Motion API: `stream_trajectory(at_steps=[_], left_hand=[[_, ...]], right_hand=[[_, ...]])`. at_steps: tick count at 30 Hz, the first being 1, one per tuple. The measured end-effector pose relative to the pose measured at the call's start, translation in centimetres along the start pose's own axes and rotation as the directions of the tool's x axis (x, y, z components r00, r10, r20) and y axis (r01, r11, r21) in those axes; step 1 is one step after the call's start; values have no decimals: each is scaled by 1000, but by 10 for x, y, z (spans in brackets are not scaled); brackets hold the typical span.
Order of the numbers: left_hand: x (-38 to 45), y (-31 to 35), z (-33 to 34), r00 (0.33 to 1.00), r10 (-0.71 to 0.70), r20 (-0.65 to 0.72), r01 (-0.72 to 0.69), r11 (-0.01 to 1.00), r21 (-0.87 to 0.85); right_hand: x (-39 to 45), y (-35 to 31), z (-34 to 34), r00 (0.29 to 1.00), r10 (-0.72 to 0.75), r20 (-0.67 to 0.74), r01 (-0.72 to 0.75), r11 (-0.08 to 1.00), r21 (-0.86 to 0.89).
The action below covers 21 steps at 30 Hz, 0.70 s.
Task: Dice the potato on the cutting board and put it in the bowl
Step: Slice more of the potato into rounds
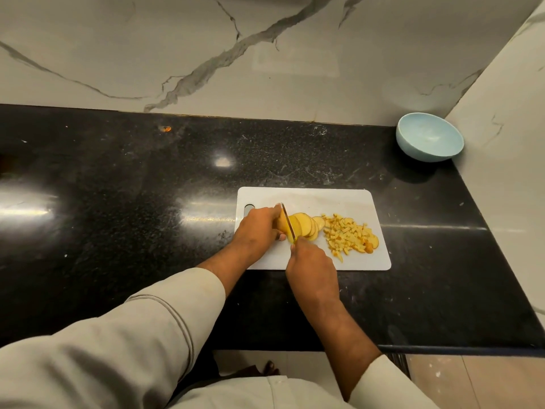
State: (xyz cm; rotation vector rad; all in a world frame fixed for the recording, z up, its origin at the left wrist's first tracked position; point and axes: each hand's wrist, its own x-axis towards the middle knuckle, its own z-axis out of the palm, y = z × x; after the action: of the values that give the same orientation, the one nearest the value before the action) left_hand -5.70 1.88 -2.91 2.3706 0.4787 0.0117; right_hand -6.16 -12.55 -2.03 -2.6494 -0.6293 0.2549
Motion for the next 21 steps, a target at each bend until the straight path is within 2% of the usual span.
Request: stream_trajectory(at_steps=[10, 16, 21], left_hand=[[-3, 5, 3, 998, -7, -68, 11, 998, 54], [1, 9, 1, 997, 18, -69, -3, 980, 201], [0, 9, 0, 995, 59, -77, -37, 967, 253]], right_hand=[[8, -8, 10, 999, 41, -15, -40, 999, 29], [13, -9, 14, 999, 49, 5, -49, 999, 6], [20, -12, 7, 998, 58, 40, -58, 998, -21]])
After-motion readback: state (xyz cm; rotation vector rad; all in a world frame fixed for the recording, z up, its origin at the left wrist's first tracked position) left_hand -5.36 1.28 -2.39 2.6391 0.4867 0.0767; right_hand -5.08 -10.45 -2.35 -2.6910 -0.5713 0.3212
